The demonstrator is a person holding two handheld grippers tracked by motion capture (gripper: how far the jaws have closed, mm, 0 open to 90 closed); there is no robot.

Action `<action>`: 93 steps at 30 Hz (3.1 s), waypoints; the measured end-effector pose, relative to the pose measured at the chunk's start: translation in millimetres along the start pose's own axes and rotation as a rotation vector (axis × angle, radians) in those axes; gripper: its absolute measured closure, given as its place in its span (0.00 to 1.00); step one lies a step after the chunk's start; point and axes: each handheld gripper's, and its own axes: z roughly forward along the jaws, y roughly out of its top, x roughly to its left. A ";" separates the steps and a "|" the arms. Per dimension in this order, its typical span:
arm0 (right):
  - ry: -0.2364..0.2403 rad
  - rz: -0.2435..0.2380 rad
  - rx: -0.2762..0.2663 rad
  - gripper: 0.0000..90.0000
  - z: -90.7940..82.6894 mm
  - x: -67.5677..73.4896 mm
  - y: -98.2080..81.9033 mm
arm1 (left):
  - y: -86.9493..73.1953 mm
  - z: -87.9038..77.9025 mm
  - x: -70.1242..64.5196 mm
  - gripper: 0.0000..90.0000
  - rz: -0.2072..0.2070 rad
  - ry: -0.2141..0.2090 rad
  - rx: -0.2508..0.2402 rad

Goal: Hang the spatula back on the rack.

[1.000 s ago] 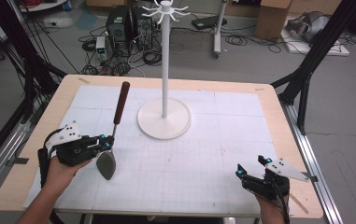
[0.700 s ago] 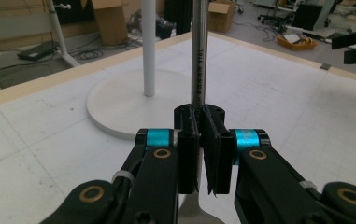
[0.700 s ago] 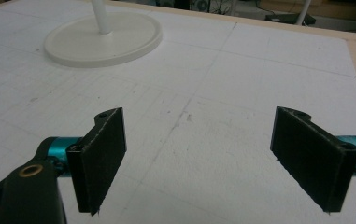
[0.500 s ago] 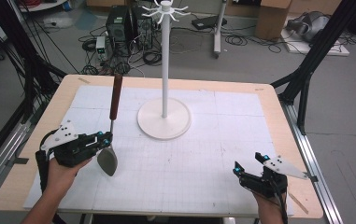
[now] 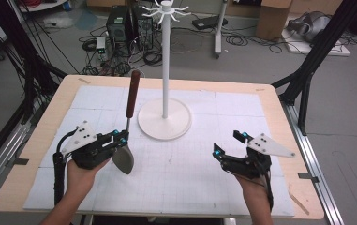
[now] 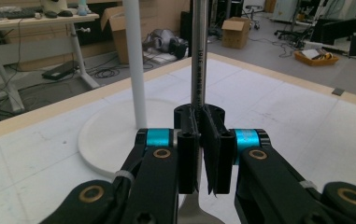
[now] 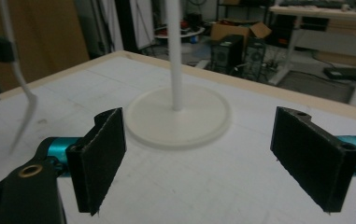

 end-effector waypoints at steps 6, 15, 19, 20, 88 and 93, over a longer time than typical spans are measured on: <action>0.106 -0.043 -0.024 0.19 24.6 20.3 36.9 | -0.4 11.0 -9.6 0.93 -0.005 -0.009 -0.002; 0.272 -0.072 -0.050 0.32 61.8 48.3 75.3 | 0.2 27.4 -25.3 0.93 0.004 -0.026 0.006; 0.317 -0.072 -0.059 0.34 76.6 58.2 81.3 | -0.6 33.1 -28.5 0.93 0.003 -0.031 0.013; 0.321 -0.072 -0.062 0.32 79.3 60.8 82.3 | -0.7 34.3 -29.0 0.93 0.001 -0.033 0.011; 0.587 0.008 -0.063 0.81 165.4 43.1 198.0 | -60.6 -56.2 60.8 0.25 -0.073 0.073 -0.077; 0.586 0.006 -0.058 0.81 169.6 33.8 201.3 | -62.2 -58.2 62.5 0.26 -0.077 0.078 -0.074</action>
